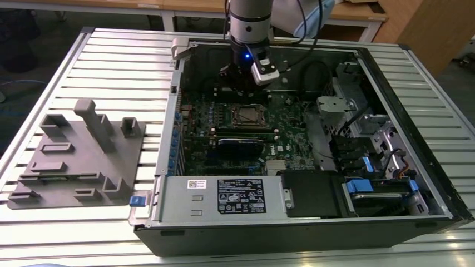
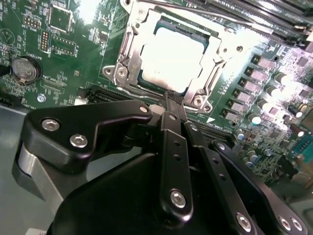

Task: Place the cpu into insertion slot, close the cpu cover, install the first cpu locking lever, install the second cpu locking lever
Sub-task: 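Install the first cpu locking lever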

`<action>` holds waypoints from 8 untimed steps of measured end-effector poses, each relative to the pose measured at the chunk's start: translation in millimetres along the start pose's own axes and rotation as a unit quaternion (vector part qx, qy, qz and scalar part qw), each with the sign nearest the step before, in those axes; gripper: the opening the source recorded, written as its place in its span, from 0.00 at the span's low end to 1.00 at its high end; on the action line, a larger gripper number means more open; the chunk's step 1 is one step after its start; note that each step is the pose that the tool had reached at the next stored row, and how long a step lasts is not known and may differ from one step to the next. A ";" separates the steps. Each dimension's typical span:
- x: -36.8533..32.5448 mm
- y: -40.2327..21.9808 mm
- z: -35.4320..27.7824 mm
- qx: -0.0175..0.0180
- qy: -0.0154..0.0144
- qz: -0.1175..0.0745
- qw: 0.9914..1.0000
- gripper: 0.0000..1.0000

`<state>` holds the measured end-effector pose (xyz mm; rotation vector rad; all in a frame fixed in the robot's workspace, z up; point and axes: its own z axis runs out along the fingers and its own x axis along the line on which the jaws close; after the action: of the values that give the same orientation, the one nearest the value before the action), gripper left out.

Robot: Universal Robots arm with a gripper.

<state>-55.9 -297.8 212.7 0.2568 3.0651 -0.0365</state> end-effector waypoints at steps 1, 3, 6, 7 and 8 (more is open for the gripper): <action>-0.1 0.0 -0.8 0.000 0.000 0.000 1.000 0.11; -0.3 0.0 -3.6 -0.001 0.000 0.000 1.000 0.11; -0.4 0.0 -4.9 -0.001 0.000 0.000 1.000 0.11; -0.4 -0.1 -4.9 -0.001 0.000 0.000 1.000 0.11; -0.4 0.0 -4.9 -0.001 0.000 0.000 1.000 0.11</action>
<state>-55.9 -297.7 217.6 0.2562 3.0653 -0.0341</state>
